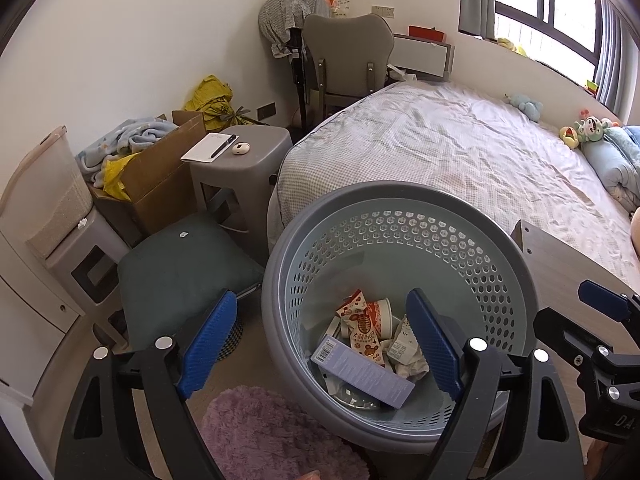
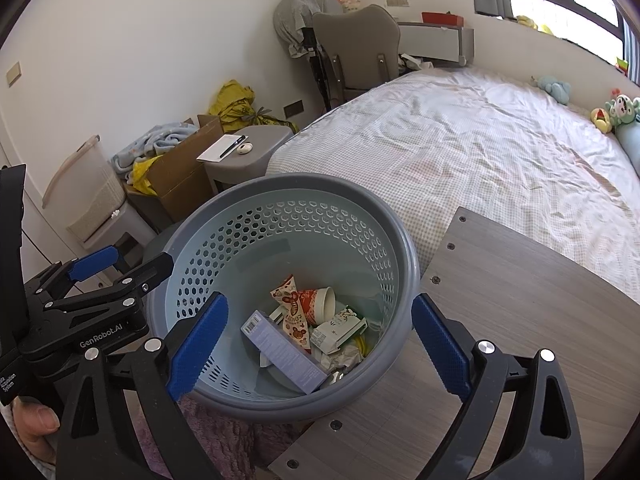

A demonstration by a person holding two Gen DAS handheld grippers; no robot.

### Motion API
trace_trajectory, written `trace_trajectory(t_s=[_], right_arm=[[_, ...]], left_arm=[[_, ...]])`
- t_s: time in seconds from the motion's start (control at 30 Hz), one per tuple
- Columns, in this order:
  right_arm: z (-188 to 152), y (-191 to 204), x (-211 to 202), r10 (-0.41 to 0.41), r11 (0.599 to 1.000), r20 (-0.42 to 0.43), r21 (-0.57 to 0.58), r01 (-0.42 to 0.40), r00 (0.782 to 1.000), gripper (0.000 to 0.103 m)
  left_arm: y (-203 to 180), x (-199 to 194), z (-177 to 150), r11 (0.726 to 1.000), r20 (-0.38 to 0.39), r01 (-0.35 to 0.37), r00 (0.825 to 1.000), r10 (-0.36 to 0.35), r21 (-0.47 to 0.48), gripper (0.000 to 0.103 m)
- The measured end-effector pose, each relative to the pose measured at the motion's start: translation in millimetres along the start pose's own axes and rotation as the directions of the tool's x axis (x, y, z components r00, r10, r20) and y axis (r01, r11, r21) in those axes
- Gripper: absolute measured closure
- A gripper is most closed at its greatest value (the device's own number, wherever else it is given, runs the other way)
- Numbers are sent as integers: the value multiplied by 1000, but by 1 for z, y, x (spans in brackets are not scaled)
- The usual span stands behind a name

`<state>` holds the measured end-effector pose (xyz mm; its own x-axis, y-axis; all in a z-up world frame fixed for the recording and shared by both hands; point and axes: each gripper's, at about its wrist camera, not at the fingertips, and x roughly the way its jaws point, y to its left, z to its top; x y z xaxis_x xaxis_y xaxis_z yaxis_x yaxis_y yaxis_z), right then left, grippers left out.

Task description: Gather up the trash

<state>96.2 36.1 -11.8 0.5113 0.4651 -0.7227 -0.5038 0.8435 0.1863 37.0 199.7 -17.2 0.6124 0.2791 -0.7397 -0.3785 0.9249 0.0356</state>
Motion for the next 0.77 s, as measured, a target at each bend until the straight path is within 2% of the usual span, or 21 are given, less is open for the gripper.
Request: trace_trajectory(t_s=[0.77], right_arm=[[0, 1, 0, 1, 1000, 1, 1, -1, 1000, 12]], left_arm=[[4, 1, 2, 1000, -6, 6, 1000, -6, -10, 20]])
